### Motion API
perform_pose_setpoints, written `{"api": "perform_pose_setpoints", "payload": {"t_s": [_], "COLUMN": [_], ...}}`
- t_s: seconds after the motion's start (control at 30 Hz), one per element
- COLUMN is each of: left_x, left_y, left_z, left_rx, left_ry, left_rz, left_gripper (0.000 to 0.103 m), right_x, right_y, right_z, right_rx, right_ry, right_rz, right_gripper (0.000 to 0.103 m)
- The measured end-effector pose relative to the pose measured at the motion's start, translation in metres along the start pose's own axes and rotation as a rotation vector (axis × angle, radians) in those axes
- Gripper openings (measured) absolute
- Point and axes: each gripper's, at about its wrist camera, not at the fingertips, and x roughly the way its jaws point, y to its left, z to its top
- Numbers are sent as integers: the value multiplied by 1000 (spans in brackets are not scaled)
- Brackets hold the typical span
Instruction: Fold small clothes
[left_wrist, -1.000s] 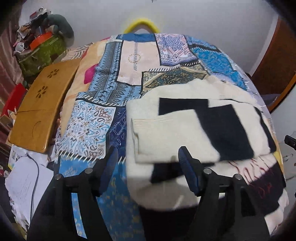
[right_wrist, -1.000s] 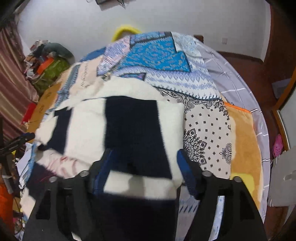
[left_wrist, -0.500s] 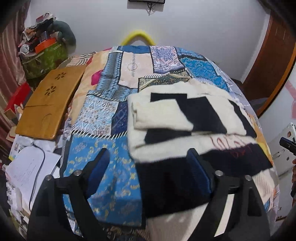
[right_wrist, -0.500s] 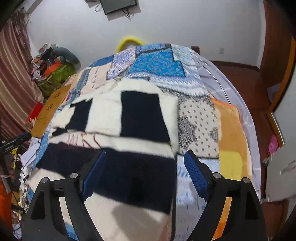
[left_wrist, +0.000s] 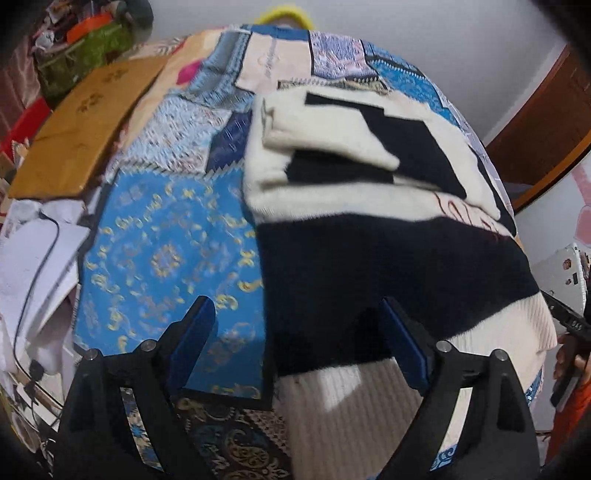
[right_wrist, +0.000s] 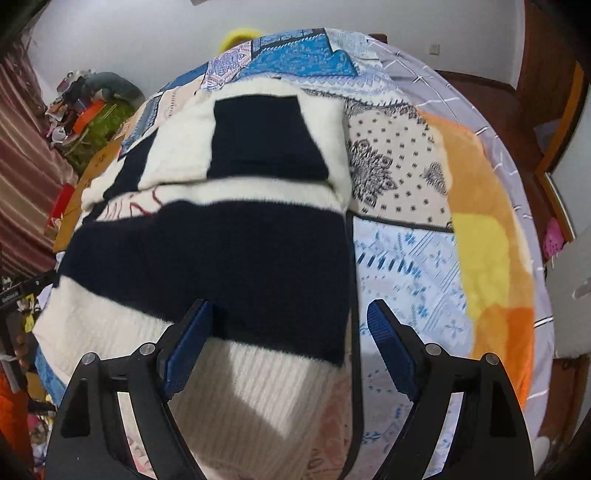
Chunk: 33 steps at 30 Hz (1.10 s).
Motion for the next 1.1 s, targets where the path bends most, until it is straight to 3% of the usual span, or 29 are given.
{"api": "perform_pose_setpoints", "payload": {"t_s": [0.17,0.33,0.4,0.47,0.53,0.6,0.67,1.1], "left_x": [12,14,13,11,8,5,3,-45], "left_y": [-7,-5,-4,-4,-6,-8,-8,11], "left_z": [-5,-6,-5,-5,-4,-3,2,57], "left_rx": [-10,-48,-63,-69,-60,-47,-40,-68], "left_ry": [32,36,42,38,27,16,7,-209], "left_rz": [-29,-78,-127,-155,-162,-155,-153,-131], "left_gripper": [90,85,69,60,44,19,13,8], "right_x": [2,3,3,2,0,-2,-4,-36], "right_y": [-3,-9,-7,-6,-4,-3,-3,14], "right_z": [-4,-6,-4,-3,0,3,7,62], "right_rx": [33,77,77,70,57,42,35,-58], "right_ry": [-19,-15,-20,-27,-34,-49,-68,-259], "right_rz": [44,120,122,116,100,97,114,89], "right_gripper": [80,57,48,28,11,10,9,8]}}
